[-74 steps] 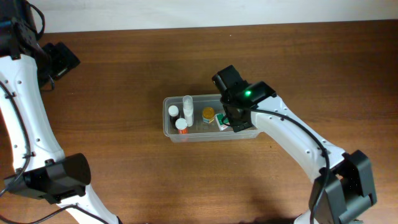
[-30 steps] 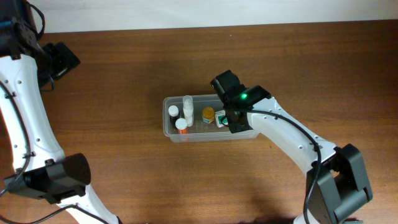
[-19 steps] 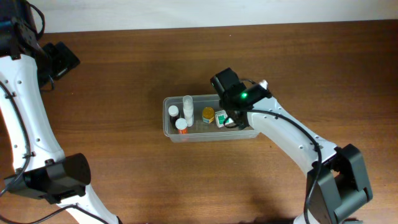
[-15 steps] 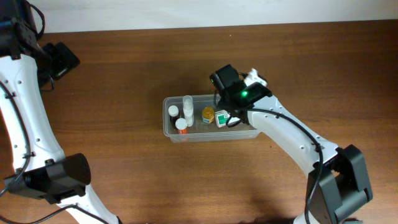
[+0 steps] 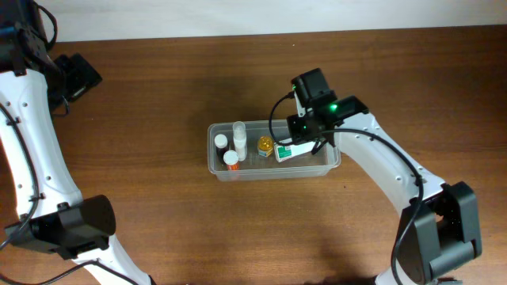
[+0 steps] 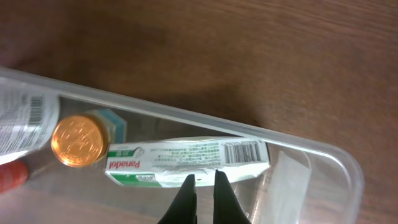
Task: Pack container
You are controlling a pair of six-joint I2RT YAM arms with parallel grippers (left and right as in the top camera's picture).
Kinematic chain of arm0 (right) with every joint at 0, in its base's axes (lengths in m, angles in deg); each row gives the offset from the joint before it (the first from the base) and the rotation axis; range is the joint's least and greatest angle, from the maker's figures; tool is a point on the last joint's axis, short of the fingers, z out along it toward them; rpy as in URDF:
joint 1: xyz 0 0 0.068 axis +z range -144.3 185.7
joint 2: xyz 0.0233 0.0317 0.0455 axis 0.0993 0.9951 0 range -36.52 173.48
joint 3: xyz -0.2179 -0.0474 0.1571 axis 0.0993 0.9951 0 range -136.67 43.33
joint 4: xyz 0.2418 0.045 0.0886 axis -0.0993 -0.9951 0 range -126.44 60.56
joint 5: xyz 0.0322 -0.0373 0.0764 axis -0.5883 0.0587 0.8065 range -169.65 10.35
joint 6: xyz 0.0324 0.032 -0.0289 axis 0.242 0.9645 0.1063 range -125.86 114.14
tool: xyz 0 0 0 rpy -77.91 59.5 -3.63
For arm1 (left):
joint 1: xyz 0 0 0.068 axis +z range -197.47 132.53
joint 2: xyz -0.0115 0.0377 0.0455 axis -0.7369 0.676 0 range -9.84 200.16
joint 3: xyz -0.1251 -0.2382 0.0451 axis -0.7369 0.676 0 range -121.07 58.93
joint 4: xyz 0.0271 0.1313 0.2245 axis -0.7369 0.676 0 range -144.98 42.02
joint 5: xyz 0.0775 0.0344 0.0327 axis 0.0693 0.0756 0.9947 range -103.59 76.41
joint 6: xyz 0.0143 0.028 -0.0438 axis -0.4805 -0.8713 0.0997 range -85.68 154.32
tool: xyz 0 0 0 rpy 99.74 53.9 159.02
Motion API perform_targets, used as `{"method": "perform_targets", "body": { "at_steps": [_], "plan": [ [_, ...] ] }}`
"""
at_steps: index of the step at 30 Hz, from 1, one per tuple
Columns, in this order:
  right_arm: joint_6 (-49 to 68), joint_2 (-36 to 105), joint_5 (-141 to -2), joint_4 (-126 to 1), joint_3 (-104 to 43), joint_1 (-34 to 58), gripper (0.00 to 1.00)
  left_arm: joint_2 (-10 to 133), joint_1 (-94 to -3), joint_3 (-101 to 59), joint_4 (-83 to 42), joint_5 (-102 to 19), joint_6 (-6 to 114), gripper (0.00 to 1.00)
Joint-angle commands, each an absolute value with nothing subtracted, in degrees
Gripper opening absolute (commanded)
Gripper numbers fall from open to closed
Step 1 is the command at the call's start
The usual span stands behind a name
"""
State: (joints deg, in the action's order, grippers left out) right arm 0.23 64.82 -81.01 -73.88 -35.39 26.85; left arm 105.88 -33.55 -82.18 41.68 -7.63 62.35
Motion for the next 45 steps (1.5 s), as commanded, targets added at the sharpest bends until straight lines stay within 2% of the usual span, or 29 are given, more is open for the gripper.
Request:
{"method": "perform_targets", "body": {
  "at_steps": [1,6,12,27,45],
  "plan": [
    [-6.72,65.10,-74.89,-73.38,-36.35,26.56,0.04,105.33,-33.42,-82.75,41.71,-7.78,61.44,1.00],
    [-6.88,65.50,-74.87,-73.12,-36.33,26.56,0.04,105.33,-33.42,-82.75,41.71,-7.78,61.44,1.00],
    [-1.89,66.94,-75.57,-72.22,-34.64,26.50,0.04,105.33,-33.42,-82.75,41.71,-7.78,61.44,1.00],
    [4.58,67.90,-77.06,-58.84,-23.28,26.52,0.04,105.33,-33.42,-82.75,41.71,-7.78,61.44,1.00],
    [4.53,62.87,-76.86,-67.00,-22.99,26.59,0.04,105.33,-33.42,-82.75,41.71,-7.78,61.44,1.00]
  ]
}}
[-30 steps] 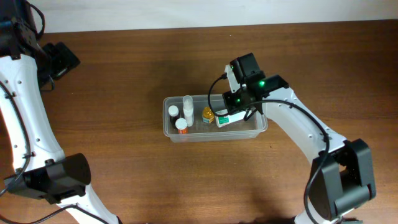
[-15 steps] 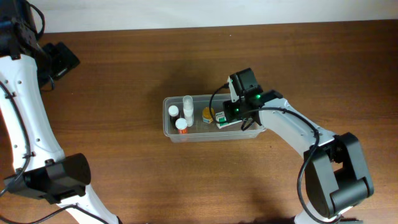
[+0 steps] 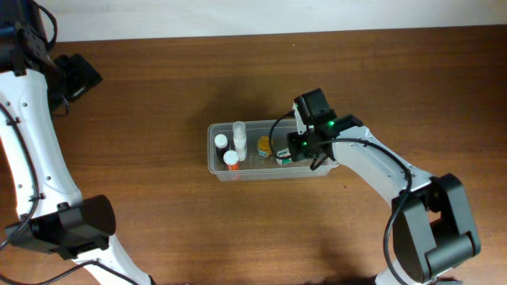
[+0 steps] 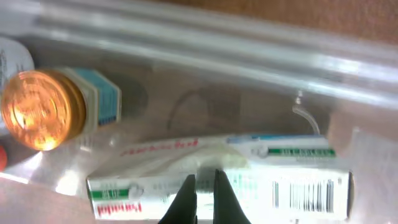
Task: Pack container
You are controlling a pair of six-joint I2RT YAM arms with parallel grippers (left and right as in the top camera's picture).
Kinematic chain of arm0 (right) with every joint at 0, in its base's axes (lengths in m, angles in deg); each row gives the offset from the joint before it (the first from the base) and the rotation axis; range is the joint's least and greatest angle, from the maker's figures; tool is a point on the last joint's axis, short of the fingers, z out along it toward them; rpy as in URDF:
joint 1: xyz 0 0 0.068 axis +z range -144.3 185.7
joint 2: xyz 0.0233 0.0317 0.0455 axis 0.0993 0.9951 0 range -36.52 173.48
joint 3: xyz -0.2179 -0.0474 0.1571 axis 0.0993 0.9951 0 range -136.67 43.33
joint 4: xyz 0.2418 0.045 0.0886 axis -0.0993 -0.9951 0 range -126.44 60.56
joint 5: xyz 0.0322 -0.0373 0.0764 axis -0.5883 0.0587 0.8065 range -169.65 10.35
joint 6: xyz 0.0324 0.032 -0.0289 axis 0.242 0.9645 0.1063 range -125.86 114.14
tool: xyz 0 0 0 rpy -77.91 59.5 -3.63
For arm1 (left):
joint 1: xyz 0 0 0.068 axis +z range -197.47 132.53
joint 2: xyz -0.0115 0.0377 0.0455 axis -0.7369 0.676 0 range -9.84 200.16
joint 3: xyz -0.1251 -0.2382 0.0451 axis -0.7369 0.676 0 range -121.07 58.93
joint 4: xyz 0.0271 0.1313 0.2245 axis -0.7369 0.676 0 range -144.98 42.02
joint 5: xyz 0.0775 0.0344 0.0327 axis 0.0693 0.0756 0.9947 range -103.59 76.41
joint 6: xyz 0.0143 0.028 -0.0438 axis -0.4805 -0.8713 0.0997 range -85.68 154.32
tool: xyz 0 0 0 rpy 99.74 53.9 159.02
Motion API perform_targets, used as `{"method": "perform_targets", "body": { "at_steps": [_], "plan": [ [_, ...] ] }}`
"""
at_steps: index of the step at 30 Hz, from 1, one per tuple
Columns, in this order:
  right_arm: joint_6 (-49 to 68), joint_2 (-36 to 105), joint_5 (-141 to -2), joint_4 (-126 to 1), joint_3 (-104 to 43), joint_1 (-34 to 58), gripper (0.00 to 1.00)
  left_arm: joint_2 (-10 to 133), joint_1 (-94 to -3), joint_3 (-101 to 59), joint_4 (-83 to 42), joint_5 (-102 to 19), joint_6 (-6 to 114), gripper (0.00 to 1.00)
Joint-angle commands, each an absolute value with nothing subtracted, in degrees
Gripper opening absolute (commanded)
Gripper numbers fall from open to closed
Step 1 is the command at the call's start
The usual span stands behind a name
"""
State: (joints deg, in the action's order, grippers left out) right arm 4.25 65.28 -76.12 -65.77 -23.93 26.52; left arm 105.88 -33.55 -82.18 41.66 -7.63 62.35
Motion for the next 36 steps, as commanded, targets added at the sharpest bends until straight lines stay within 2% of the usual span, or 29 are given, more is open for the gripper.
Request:
{"method": "perform_targets", "body": {
  "at_steps": [1,9,19,36],
  "plan": [
    [4.53,62.57,-76.86,-67.96,-22.99,26.56,0.04,105.33,-33.42,-82.75,41.71,-7.78,61.44,1.00],
    [4.51,61.96,-77.08,-71.43,-22.99,26.56,0.04,105.33,-33.42,-82.75,41.71,-7.78,61.44,1.00],
    [4.56,57.69,-76.86,-68.11,-22.97,26.63,0.04,105.33,-33.42,-82.75,41.71,-7.78,61.44,1.00],
    [5.63,62.98,-76.82,-57.82,-22.82,26.63,0.04,105.33,-33.42,-82.75,41.71,-7.78,61.44,1.00]
  ]
}}
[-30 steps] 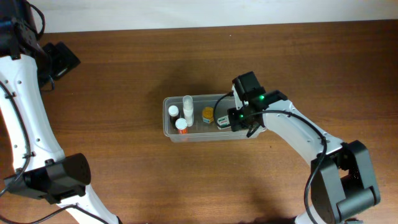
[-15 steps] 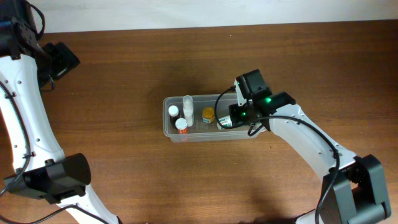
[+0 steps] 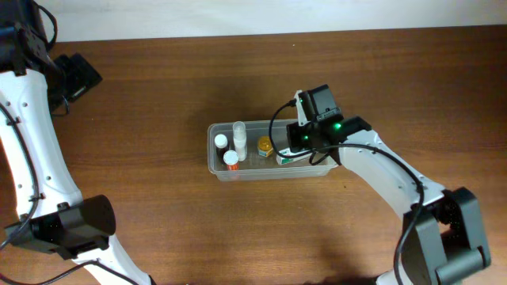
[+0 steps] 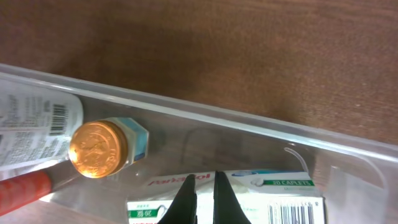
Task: Pack container
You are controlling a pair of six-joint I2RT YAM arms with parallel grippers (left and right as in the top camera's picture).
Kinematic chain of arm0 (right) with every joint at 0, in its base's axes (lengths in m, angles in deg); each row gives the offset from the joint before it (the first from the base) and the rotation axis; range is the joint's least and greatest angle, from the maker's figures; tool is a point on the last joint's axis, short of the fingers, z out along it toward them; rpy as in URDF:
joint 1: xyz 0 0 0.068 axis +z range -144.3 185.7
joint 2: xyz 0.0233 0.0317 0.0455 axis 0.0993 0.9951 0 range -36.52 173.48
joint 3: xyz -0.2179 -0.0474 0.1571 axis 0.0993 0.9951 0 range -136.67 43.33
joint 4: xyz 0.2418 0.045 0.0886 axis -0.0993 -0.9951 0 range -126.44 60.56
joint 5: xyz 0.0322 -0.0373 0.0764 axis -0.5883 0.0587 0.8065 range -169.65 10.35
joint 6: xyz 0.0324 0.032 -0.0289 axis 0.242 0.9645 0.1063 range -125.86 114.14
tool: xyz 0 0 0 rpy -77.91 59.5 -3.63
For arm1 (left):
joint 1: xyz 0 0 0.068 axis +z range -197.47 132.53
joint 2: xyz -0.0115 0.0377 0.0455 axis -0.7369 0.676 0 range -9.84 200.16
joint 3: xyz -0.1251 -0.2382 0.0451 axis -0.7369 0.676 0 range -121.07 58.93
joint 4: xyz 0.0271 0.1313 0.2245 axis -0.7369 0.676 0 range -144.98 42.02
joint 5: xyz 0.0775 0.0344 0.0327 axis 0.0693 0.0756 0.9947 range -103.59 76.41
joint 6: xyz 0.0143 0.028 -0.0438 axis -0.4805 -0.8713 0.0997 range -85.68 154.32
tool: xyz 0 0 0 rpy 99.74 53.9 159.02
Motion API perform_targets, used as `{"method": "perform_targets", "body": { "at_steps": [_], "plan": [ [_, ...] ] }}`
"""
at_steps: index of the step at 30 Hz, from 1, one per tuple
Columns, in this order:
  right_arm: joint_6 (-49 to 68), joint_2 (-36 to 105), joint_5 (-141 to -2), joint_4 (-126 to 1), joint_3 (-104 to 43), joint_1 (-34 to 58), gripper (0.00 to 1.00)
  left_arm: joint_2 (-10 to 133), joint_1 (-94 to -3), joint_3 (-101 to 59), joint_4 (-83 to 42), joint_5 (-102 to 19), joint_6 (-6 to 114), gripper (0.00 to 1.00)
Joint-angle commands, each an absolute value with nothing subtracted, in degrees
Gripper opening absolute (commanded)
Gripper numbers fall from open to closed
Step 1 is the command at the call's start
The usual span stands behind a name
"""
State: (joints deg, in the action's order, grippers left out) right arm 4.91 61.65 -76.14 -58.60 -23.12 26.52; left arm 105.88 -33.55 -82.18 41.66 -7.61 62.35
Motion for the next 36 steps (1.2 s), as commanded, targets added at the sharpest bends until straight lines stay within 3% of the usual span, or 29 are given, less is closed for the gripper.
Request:
{"method": "perform_targets", "body": {
  "at_steps": [1,36],
  "plan": [
    [5.63,63.14,-76.79,-57.64,-22.82,26.63,0.04,105.33,-33.42,-82.75,41.71,-7.78,61.44,1.00],
    [5.60,65.41,-76.66,-58.52,-22.16,26.65,0.04,105.33,-33.42,-82.75,41.71,-7.78,61.44,1.00]
  ]
}}
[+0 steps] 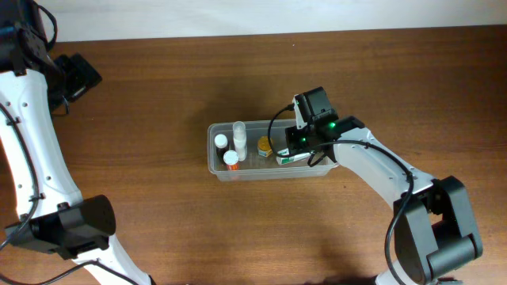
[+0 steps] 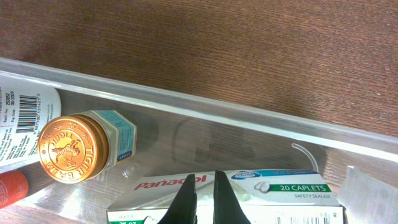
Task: Pack container
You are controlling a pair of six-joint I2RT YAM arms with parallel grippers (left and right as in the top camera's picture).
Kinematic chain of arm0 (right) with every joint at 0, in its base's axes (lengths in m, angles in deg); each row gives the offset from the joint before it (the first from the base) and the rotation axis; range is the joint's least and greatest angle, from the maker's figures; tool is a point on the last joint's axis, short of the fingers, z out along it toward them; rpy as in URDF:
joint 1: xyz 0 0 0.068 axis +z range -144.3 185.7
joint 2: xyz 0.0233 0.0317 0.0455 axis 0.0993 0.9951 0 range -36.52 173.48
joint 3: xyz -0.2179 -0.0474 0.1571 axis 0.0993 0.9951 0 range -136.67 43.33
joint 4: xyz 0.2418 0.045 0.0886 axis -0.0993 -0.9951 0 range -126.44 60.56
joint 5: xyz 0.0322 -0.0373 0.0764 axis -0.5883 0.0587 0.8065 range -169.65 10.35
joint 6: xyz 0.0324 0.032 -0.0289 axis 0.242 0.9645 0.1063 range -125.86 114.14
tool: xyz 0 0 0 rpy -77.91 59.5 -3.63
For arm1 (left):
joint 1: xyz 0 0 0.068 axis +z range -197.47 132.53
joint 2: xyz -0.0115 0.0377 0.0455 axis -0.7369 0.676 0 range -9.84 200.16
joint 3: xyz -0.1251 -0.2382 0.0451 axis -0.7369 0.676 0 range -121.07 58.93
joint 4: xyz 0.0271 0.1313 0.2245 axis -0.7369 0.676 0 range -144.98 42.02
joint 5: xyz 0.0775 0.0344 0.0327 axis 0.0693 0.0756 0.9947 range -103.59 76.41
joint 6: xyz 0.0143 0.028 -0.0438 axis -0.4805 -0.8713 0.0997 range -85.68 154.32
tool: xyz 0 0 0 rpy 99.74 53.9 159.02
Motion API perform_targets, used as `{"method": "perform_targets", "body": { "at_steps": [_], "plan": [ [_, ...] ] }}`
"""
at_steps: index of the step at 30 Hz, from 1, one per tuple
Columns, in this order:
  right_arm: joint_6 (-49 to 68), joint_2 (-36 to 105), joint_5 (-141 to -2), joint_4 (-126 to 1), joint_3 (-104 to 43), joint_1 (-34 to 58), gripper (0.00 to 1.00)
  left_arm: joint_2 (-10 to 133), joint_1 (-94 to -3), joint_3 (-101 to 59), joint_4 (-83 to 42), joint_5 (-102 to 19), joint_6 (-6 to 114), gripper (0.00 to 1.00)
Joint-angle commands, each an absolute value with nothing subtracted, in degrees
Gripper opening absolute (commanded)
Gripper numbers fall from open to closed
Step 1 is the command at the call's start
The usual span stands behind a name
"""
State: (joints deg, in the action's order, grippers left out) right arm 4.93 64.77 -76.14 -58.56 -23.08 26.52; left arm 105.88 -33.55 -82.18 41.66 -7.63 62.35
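Observation:
A clear plastic container (image 1: 212, 147) stands mid-table, and its far wall (image 2: 249, 124) crosses the right wrist view. Inside, a white and green Panadol box (image 1: 296, 157) (image 2: 280, 193) lies along the near wall in the right half. My right gripper (image 1: 296, 147) (image 2: 204, 186) hangs just over the box with its jaws shut and only a thin gap between them; no grip on the box shows. A gold-lidded jar (image 1: 264, 146) (image 2: 73, 148) stands left of the box. My left gripper (image 1: 77, 75) is raised at the far left, its jaws unreadable.
The container's left half holds a white-capped bottle (image 1: 221, 141), a tall clear tube (image 1: 239, 134) and a red-capped item (image 1: 230, 158). A barcoded white bottle (image 2: 25, 127) shows at the right wrist view's left edge. Brown tabletop surrounds the container.
My right gripper has shifted slightly left and nearer the box; the jar and box look larger in the wrist view. The box remains along the near wall. The left arm has not moved.
First the Panadol box lay slanted in the container's right half with my shut right gripper at its near edge. Then the gripper was low inside the container over the box. Later it was higher, with the box along the near wall, where it still lies.

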Motion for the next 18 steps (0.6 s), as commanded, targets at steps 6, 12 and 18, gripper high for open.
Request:
{"method": "perform_targets", "body": {
  "at_steps": [6,12,18],
  "plan": [
    [5.58,65.56,-76.88,-58.73,-22.12,26.61,0.04,105.33,-33.42,-82.75,41.71,-7.78,61.44,1.00],
    [5.58,65.91,-76.90,-58.21,-22.10,26.63,0.04,105.33,-33.42,-82.75,41.71,-7.78,61.44,1.00],
    [5.58,66.17,-76.90,-58.23,-22.08,26.61,0.04,105.33,-33.42,-82.75,41.71,-7.78,61.44,1.00]
  ]
}}
